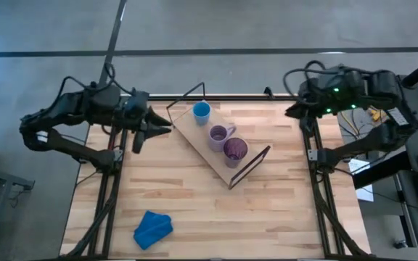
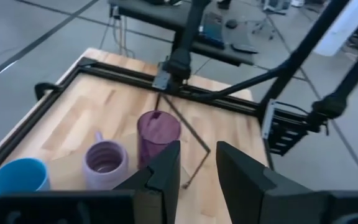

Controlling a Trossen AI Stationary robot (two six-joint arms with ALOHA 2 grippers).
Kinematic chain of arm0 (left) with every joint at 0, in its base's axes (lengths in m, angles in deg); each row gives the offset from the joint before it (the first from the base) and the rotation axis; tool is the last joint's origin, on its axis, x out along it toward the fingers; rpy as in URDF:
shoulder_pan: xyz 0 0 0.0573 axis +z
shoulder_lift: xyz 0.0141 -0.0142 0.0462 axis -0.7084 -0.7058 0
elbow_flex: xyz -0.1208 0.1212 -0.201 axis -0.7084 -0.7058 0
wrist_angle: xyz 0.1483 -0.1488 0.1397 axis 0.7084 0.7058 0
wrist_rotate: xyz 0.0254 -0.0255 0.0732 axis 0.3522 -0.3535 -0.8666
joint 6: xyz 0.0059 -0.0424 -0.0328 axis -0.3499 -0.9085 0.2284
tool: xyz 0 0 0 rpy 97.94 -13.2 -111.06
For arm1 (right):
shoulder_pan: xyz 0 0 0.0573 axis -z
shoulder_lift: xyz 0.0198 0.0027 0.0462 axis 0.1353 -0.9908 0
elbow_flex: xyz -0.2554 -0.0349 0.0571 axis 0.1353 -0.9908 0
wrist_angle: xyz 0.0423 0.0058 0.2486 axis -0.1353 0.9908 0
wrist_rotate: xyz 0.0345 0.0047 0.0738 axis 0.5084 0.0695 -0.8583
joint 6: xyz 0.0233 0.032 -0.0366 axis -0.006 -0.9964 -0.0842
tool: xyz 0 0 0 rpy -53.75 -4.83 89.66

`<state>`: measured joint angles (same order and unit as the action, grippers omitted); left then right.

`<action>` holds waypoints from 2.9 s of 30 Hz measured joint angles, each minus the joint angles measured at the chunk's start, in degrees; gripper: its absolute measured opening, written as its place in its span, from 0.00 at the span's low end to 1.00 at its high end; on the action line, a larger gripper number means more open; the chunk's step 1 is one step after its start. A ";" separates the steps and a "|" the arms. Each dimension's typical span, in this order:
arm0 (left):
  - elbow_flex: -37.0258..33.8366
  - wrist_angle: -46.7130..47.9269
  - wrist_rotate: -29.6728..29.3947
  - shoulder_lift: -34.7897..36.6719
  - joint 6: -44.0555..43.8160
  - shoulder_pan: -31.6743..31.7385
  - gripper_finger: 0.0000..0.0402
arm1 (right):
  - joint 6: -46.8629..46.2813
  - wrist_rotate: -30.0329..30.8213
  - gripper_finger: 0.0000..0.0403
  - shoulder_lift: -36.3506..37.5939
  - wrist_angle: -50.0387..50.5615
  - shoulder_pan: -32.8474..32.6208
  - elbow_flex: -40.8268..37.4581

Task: Stack small to large cups/mugs on shelf
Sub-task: Return to Home Position

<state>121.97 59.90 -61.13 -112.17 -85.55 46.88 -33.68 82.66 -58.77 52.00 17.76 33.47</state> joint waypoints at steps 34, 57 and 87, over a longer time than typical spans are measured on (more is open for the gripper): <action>-29.38 -34.69 -0.15 13.64 10.28 -4.56 0.22 | 3.60 -12.82 0.18 41.77 -53.34 0.04 -62.98; -77.85 -66.89 -3.45 46.77 3.06 -4.52 0.22 | -10.29 -9.41 0.17 70.54 -70.10 0.07 -93.33; -90.25 -59.63 -4.03 61.11 3.28 -4.48 0.22 | -13.69 -6.53 0.19 71.23 -60.93 0.15 -94.27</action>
<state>31.72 0.28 -65.17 -51.06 -82.27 42.41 -47.38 76.13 12.46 -8.94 17.91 -60.80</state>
